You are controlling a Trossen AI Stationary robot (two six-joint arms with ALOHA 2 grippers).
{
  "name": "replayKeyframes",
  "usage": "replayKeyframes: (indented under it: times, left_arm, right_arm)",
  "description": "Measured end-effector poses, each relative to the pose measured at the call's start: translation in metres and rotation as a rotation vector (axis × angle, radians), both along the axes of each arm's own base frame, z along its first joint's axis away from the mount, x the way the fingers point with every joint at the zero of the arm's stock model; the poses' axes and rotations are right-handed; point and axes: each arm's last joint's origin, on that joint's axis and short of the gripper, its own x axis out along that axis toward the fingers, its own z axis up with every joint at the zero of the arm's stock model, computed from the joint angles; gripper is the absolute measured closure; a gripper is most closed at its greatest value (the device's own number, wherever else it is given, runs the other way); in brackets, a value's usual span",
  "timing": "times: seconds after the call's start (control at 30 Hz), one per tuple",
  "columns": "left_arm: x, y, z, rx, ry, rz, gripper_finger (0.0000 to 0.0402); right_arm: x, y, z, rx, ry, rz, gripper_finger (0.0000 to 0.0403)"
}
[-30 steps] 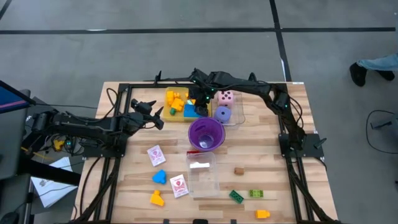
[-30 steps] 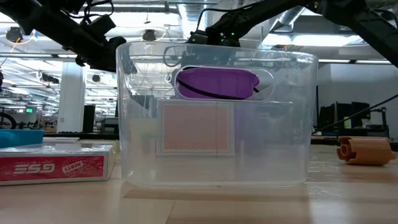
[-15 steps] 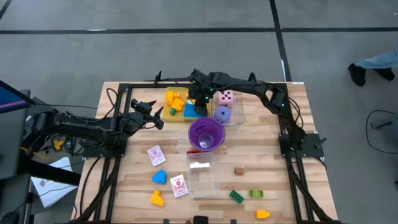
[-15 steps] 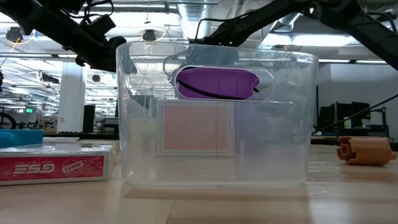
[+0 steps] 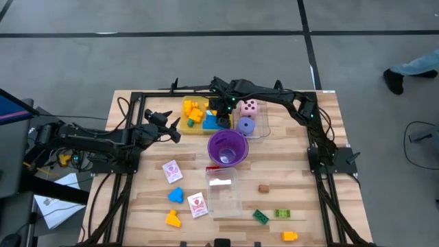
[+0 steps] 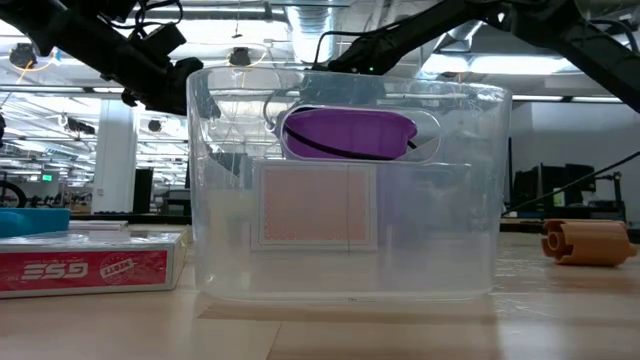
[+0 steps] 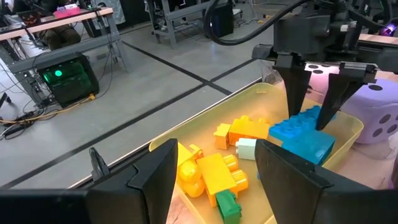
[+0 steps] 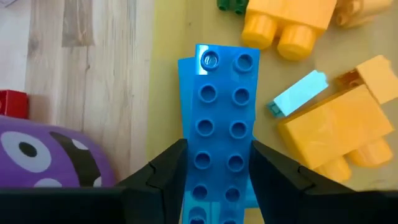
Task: Pick & Place Toys
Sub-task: Put the blue game piece into the yellow bin, then put the red game piece into the yellow bin
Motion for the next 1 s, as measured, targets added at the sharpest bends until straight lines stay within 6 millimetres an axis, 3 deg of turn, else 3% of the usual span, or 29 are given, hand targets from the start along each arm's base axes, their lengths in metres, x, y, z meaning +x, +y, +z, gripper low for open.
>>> replayKeyframes:
  times: [0.67, 0.8, 1.0]
  left_arm:
    - [0.000, 0.000, 0.000, 0.000, 0.000, 0.000, 0.0192]
    - [0.000, 0.000, 0.000, 0.000, 0.001, 0.000, 0.0192]
    - [0.001, 0.000, 0.000, -0.009, -0.001, -0.024, 0.0192]
  right_arm:
    - [-0.001, 0.001, 0.004, 0.010, -0.007, -0.026, 0.0235]
    - [-0.003, 0.002, 0.021, 0.007, -0.030, -0.043, 0.0235]
    - [-0.011, 0.007, 0.066, -0.007, -0.093, -0.070, 0.0239]
